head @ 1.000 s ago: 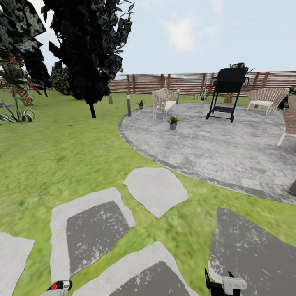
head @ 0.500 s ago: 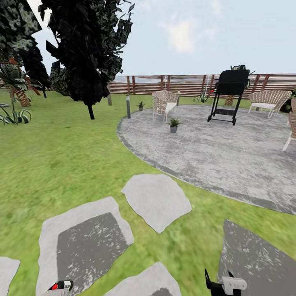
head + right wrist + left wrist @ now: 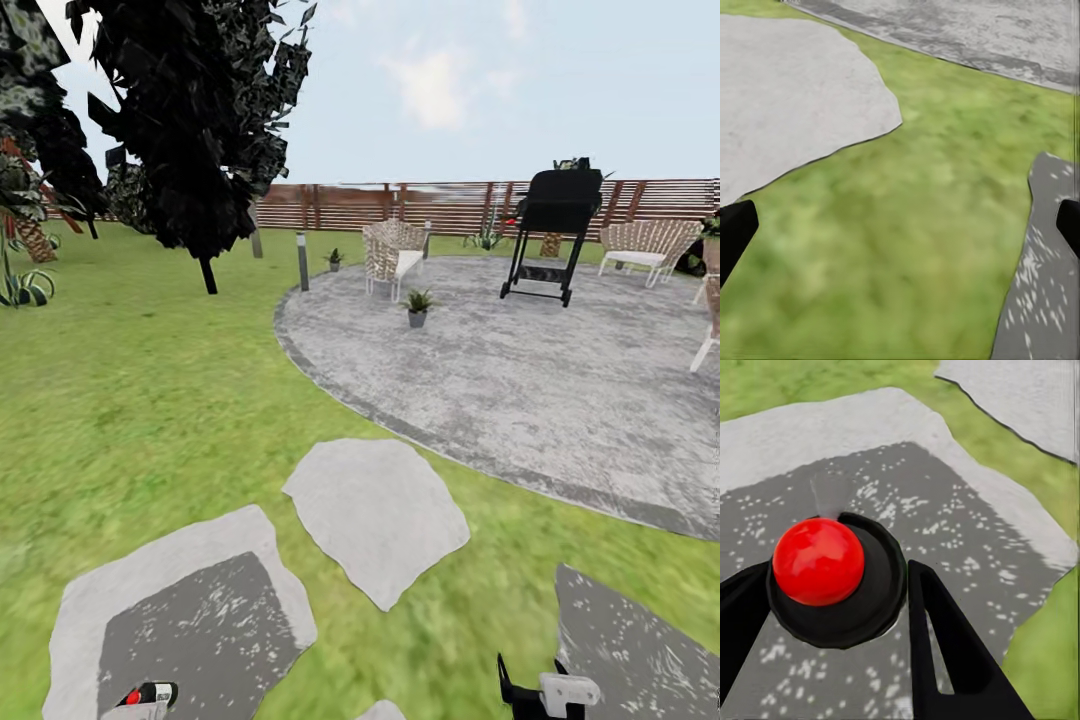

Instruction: Pick up the pesticide atomizer in the garden and spray insectifuge to fully cover both potted plants in the garden.

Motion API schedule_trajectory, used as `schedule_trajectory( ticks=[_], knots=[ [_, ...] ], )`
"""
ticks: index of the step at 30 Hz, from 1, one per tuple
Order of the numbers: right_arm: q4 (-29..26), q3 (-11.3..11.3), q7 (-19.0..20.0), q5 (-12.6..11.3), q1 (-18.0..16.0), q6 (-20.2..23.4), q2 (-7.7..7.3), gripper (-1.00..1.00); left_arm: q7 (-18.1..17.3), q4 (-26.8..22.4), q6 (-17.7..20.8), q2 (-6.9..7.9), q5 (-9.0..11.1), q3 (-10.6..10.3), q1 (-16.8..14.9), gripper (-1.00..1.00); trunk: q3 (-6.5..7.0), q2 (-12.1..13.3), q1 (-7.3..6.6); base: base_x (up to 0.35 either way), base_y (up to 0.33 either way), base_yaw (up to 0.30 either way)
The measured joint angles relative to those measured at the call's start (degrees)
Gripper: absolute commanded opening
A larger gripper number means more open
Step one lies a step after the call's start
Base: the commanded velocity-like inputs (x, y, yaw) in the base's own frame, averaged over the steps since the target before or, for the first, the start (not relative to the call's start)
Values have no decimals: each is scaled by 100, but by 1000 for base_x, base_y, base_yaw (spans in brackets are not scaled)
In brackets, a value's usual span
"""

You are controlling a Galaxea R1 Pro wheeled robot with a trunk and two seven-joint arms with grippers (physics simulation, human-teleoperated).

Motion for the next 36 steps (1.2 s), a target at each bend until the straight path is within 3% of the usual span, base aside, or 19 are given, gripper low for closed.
schedule_trajectory(
  ticks=[36],
  knots=[
    [2,8,10,0,-2,0,7,100,0,-2,0,0,9,1,1,-100,0,0,0,340,0,-5]
  ],
)
